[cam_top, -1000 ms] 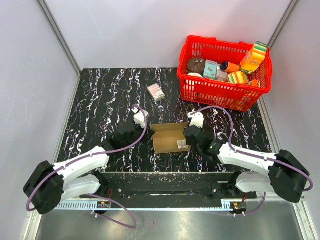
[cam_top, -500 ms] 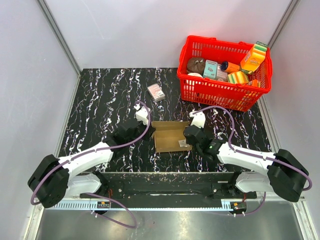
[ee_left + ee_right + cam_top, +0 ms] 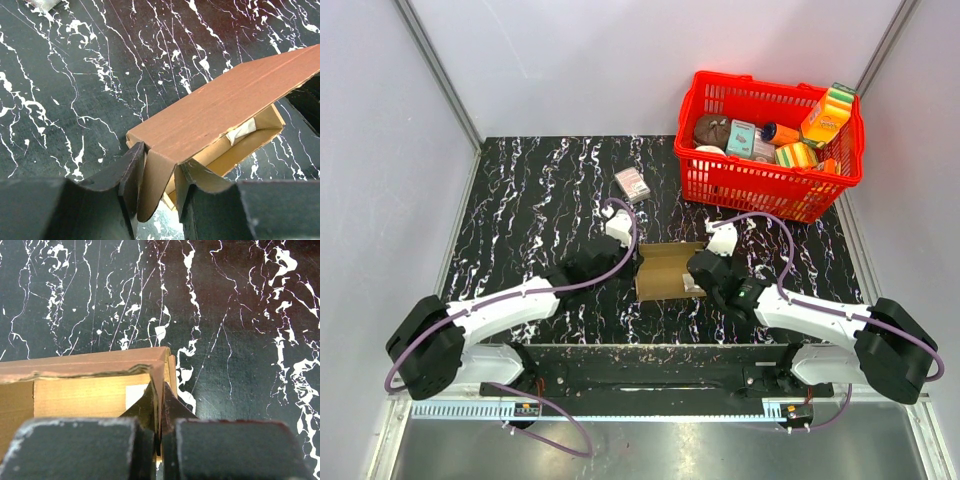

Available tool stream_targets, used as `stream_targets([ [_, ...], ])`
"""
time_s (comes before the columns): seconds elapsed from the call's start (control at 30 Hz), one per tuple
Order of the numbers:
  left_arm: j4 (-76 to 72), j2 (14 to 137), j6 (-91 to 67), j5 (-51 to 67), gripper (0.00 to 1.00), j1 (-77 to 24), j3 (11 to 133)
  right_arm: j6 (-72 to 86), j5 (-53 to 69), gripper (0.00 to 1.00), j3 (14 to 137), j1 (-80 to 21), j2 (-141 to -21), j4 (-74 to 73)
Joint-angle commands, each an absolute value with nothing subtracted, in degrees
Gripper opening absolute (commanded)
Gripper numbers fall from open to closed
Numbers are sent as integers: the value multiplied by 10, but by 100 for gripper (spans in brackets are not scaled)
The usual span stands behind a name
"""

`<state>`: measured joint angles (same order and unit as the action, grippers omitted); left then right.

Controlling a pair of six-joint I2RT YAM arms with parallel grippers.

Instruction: Fold the paper box

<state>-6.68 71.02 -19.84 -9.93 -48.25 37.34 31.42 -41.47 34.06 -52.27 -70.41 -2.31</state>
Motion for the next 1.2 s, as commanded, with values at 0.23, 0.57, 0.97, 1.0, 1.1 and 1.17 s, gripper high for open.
stream_targets([
  [0.23,-4,761,-228,-192,25,-531,450,352,-442,0,345,-536,-692,33],
  [0.57,-2,764,-240,-213,20,-533,462,382,-457,0,340,-550,-702,51],
  [0.97,30,787,-272,-233,20,-533,513,439,-534,0,356,-606,-730,31],
  [1.0,30,790,-277,-234,20,-533,513,446,-538,0,357,-613,-734,33],
  [1.1,18,791,-293,-236,19,-533,503,447,-547,0,352,-619,-740,45],
  [1.17,9,786,-296,-236,18,-533,491,446,-547,0,349,-620,-739,51],
])
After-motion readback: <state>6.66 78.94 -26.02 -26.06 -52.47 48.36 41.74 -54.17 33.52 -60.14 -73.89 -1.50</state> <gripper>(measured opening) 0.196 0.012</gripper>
